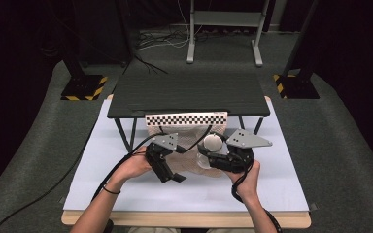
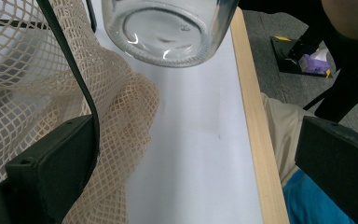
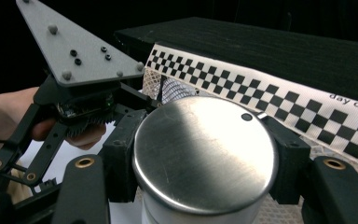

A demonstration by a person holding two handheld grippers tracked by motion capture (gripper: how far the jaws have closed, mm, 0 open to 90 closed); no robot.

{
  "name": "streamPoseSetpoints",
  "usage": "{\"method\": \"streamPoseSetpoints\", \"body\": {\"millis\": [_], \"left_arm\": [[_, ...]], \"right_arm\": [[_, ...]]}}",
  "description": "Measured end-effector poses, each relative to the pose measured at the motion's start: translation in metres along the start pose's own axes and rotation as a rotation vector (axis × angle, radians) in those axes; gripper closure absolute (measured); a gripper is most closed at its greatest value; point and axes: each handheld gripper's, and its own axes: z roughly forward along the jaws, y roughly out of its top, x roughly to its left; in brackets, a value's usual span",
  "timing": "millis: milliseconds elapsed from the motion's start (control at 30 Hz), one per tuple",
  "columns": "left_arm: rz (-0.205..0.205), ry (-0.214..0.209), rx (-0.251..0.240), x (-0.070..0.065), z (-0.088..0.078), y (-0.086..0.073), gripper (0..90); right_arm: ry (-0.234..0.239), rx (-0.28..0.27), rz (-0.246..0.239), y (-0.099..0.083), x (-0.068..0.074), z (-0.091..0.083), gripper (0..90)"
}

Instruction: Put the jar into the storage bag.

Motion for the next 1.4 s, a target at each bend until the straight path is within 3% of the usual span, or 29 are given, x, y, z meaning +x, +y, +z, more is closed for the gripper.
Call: {"method": "streamPoseSetpoints", "body": {"millis": [1400], "left_arm": [[0.003, 0.006, 0.01, 0.0, 0.001, 0.0, 0.0]], "right_arm": [[-0.033, -0.04, -0.037, 0.047, -0.008, 0.01, 39.2]]}}
